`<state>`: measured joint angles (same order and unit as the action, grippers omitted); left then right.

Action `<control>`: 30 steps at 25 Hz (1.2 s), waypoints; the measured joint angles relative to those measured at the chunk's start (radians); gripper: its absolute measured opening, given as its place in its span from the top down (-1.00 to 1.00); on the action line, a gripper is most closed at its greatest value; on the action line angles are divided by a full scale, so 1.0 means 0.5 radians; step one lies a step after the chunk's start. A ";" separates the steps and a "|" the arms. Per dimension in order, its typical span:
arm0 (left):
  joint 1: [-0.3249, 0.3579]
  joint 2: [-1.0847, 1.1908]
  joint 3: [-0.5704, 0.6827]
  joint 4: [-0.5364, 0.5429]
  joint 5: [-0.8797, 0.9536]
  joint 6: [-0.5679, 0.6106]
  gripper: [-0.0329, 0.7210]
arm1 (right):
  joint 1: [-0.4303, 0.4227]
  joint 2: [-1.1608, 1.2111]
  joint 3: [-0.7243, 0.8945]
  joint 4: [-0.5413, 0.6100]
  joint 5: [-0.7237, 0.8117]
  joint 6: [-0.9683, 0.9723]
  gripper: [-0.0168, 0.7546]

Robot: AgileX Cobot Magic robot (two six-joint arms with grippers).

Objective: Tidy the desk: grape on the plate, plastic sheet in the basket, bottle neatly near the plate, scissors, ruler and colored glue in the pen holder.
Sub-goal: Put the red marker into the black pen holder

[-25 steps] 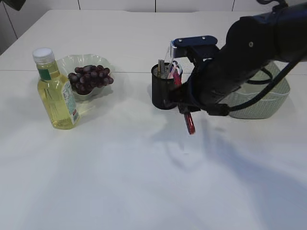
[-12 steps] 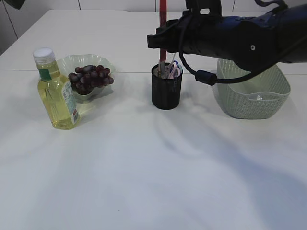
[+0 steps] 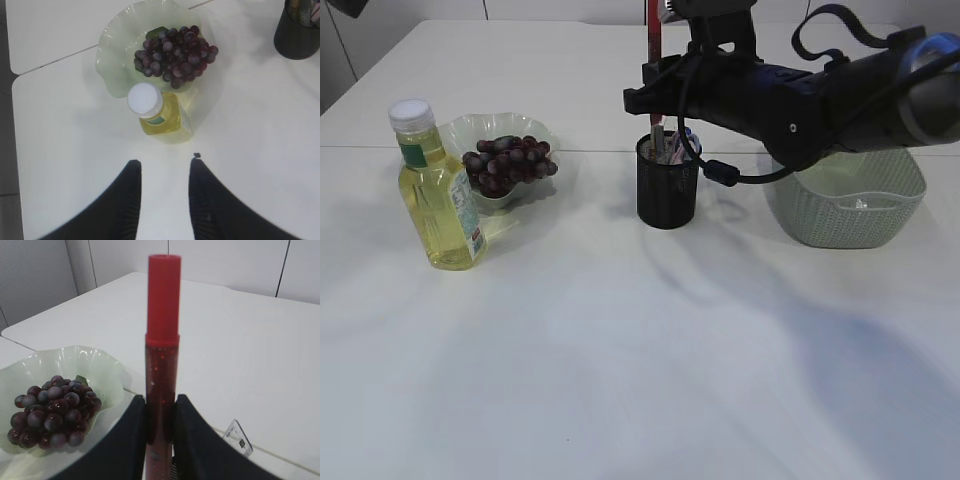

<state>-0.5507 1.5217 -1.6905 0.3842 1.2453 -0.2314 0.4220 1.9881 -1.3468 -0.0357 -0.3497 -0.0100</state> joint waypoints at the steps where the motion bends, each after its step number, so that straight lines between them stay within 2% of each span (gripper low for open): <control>1: 0.000 0.000 0.000 0.004 0.000 0.000 0.28 | -0.002 0.024 -0.027 0.000 0.000 -0.014 0.56; 11: 0.000 0.000 0.000 0.050 0.000 0.000 0.28 | -0.055 0.254 -0.219 0.098 -0.013 -0.044 0.56; 30: 0.000 0.000 0.000 0.058 0.000 0.000 0.28 | -0.070 0.295 -0.235 0.107 0.124 -0.047 0.56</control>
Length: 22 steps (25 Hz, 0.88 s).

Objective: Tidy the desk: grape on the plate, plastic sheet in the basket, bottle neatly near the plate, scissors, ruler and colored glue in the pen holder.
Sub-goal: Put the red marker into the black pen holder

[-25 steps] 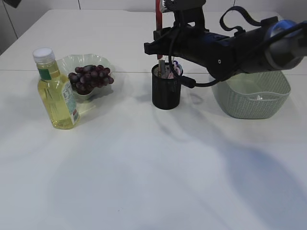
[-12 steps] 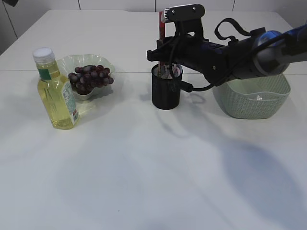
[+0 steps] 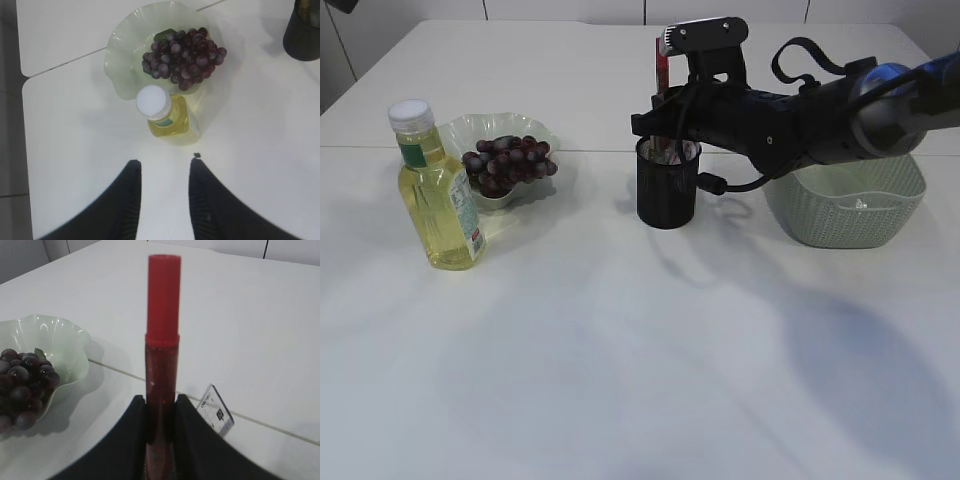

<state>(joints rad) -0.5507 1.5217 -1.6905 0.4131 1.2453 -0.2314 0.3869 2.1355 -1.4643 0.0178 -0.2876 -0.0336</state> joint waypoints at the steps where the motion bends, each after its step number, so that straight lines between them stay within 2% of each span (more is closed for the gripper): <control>1: 0.000 0.000 0.000 0.000 0.000 0.000 0.28 | 0.000 0.000 0.000 0.004 0.007 0.000 0.56; 11: 0.000 0.000 0.000 0.000 0.000 0.000 0.28 | -0.002 0.000 0.000 0.114 0.087 -0.003 0.51; 22: 0.000 0.000 0.000 0.000 0.000 0.000 0.28 | -0.002 -0.004 -0.001 0.119 0.178 -0.003 0.04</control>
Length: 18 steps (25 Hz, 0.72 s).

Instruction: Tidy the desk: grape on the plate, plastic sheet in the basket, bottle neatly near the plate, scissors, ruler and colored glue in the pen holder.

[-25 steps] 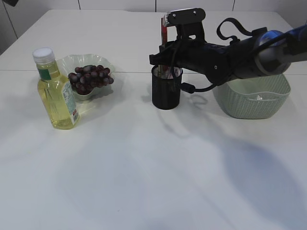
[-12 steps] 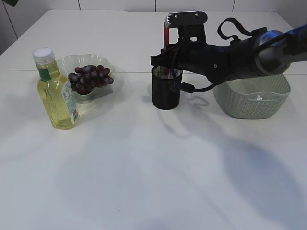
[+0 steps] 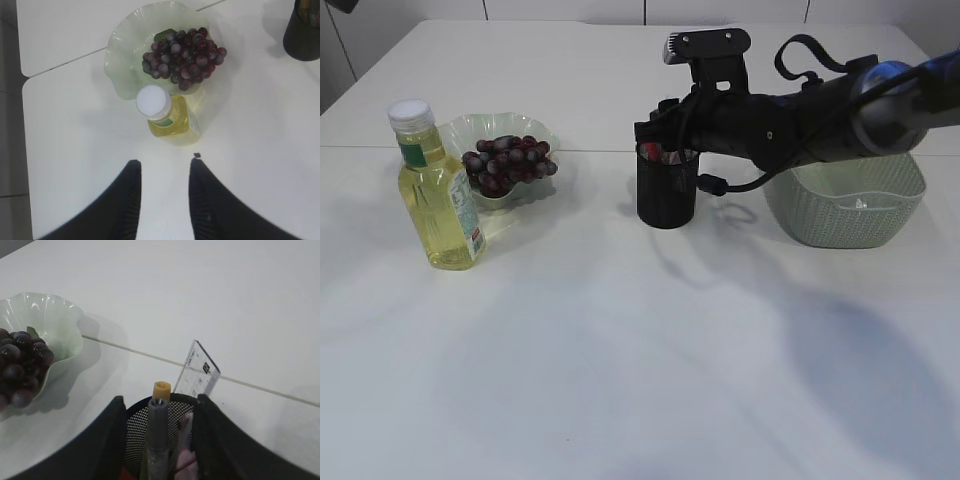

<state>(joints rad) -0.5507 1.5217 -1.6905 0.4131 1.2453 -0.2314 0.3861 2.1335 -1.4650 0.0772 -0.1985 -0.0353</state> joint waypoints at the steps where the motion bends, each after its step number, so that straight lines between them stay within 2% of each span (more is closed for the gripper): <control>1: 0.000 0.000 0.000 0.000 0.000 0.000 0.28 | 0.000 -0.005 -0.005 0.000 0.031 0.000 0.03; 6: 0.000 0.000 0.000 0.008 -0.005 0.000 0.28 | 0.000 -0.171 -0.064 0.000 0.310 0.000 0.01; 11: 0.000 0.000 0.000 0.088 -0.086 0.000 0.28 | 0.000 -0.432 -0.195 0.041 0.929 0.000 0.01; 18: 0.000 0.000 0.000 0.092 -0.190 -0.038 0.27 | 0.000 -0.794 -0.364 0.153 1.712 0.000 0.01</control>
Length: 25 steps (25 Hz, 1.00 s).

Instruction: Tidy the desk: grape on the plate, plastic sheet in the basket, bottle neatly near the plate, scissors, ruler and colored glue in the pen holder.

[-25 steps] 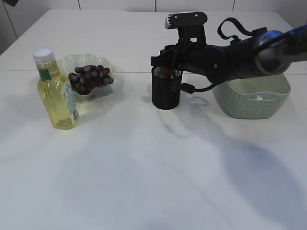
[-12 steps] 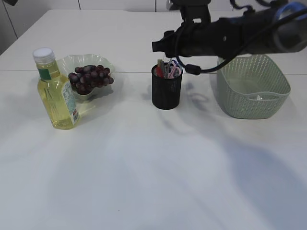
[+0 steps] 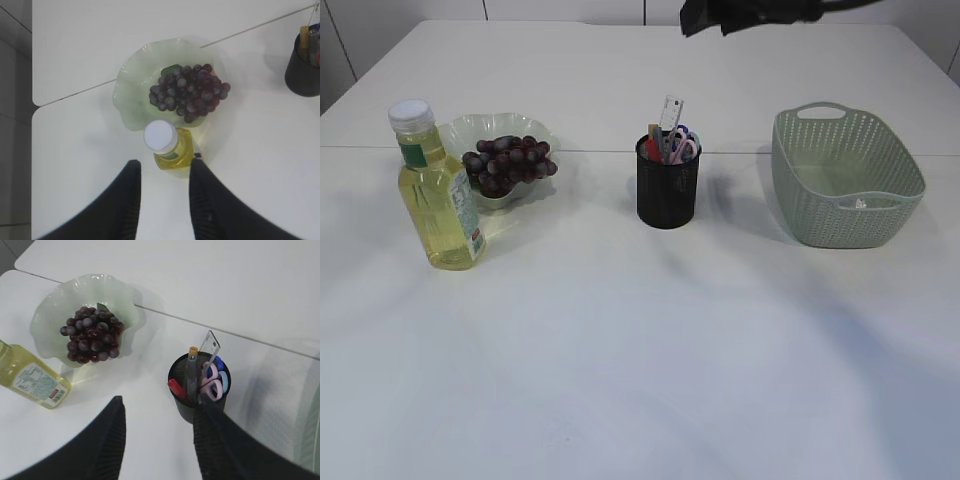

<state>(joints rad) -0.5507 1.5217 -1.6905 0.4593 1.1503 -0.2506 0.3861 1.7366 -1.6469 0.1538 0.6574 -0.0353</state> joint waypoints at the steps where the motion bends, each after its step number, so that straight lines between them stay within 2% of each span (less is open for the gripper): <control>1: 0.000 0.000 0.000 0.000 -0.013 -0.013 0.27 | 0.000 -0.042 -0.025 0.012 0.072 0.000 0.01; 5: 0.000 -0.008 0.000 -0.013 -0.032 -0.057 0.21 | 0.000 -0.210 -0.104 0.016 0.311 0.000 0.01; 10: 0.000 -0.157 0.000 -0.141 -0.032 -0.061 0.05 | 0.000 -0.311 -0.178 0.016 0.584 0.004 -0.01; 16: 0.000 -0.429 0.000 -0.286 0.039 -0.061 -0.26 | 0.000 -0.411 -0.187 0.016 0.904 0.012 -0.33; 21: 0.000 -0.674 0.000 -0.495 0.223 0.007 -0.29 | 0.000 -0.439 -0.190 0.016 1.150 0.012 -0.37; 25: 0.000 -0.842 0.008 -0.701 0.236 0.122 -0.29 | 0.000 -0.439 -0.190 0.016 1.188 0.012 -0.37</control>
<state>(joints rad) -0.5507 1.1010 -1.6865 0.1086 1.2681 -0.1897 0.3861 1.5171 -1.7421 0.1617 1.2512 -0.0292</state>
